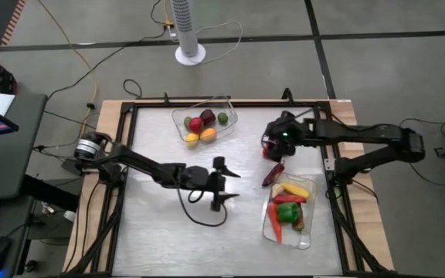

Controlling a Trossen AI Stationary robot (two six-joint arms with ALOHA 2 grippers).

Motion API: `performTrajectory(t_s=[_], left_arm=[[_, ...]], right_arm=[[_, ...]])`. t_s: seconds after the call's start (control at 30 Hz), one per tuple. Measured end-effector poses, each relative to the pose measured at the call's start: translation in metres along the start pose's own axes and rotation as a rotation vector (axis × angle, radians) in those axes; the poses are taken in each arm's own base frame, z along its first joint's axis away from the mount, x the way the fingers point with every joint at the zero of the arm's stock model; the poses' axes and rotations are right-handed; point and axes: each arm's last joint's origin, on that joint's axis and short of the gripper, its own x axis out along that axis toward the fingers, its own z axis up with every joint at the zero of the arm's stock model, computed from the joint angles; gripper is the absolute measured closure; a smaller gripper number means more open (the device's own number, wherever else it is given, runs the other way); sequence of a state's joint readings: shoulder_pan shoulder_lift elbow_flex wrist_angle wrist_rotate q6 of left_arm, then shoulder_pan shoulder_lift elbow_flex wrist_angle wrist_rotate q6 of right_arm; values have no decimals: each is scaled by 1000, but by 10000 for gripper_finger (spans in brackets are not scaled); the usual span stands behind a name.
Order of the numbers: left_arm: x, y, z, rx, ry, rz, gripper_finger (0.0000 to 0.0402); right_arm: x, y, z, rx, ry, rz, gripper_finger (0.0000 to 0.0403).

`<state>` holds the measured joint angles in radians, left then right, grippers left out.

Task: Sort produce into baskets
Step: Put the red bell pepper into the bottom transparent bin

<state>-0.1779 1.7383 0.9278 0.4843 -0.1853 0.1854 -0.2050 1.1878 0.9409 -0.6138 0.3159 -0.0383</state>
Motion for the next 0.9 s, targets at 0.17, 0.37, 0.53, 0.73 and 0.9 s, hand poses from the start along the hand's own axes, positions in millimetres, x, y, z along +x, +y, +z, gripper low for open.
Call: performTrajectory(t_s=[0.17, 0.37, 0.53, 0.73, 0.9], left_arm=[[-18, 1, -11, -10, 28, 55, 119], [-33, 9, -12, 27, 97, 173, 119], [-46, 15, -2, 52, 102, 218, 119], [-62, 18, -34, 16, -37, 154, 119], [-75, 26, -52, -19, -103, 249, 119]], right_arm=[[27, 1, -2, -94, 91, 22, 125], [45, 6, -1, -122, 175, 48, 60], [60, 8, -4, -106, 232, 50, 11], [84, 15, -14, -110, 345, 52, 24], [92, 17, -20, -83, 411, 41, 24]])
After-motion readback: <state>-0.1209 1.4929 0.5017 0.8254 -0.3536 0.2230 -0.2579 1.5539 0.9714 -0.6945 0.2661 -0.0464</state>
